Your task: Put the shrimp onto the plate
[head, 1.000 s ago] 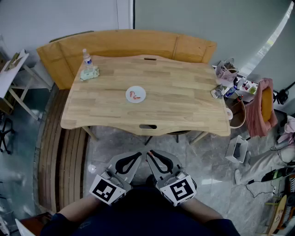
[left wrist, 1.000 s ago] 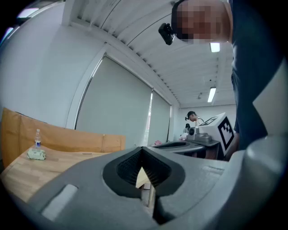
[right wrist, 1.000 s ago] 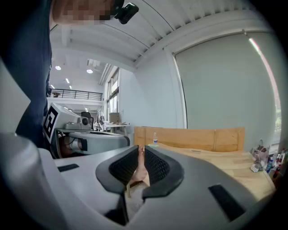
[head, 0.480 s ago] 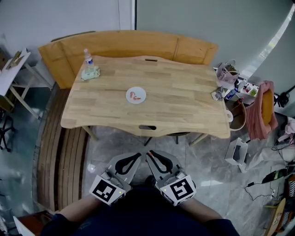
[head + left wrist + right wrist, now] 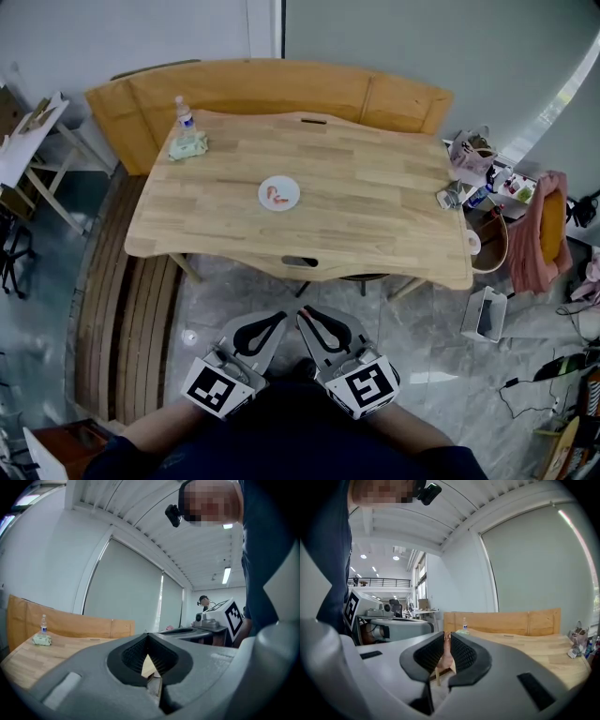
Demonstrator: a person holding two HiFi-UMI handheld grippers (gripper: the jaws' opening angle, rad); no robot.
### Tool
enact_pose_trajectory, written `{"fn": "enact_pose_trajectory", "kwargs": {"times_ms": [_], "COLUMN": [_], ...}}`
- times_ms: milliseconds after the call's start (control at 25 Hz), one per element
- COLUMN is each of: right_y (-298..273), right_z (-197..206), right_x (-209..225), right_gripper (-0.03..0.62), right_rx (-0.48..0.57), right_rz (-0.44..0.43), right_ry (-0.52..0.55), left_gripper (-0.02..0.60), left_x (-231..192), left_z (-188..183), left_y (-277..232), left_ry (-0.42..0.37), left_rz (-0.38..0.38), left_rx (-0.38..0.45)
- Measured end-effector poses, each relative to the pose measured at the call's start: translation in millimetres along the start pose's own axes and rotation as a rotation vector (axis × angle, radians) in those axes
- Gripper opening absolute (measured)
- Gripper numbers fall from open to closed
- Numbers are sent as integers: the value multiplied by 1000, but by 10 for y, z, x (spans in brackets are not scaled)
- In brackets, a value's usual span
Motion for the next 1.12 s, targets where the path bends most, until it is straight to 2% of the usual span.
{"fn": "enact_pose_trajectory", "kwargs": {"times_ms": [240,480,760,1120], "right_y": [17,-138,-618,-1369], "right_z": [63,92,75,-67], "right_x": [203,396,736,1099], "right_gripper": [49,49,49,49], "right_rx": [-9,-26,-43,-57], "right_rz": [-31,-31,7,72], "right_ry": [10,4,6,-20], "left_gripper": [5,5,5,5], "left_x": [31,-115,-698,-1535], "left_z": [69,98,54,-155], "left_y": [-126,-312,-651,-1129], "left_ry": [7,18,7,8], "left_rz": [-48,-44,-4,90], "left_rx": [6,4,5,2]}}
Point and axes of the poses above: the fingertips, and each gripper's own axes: y backward along the fingers, x to its right, z out of its underside, the point moved 9 cm from there along y, backward along the fingers
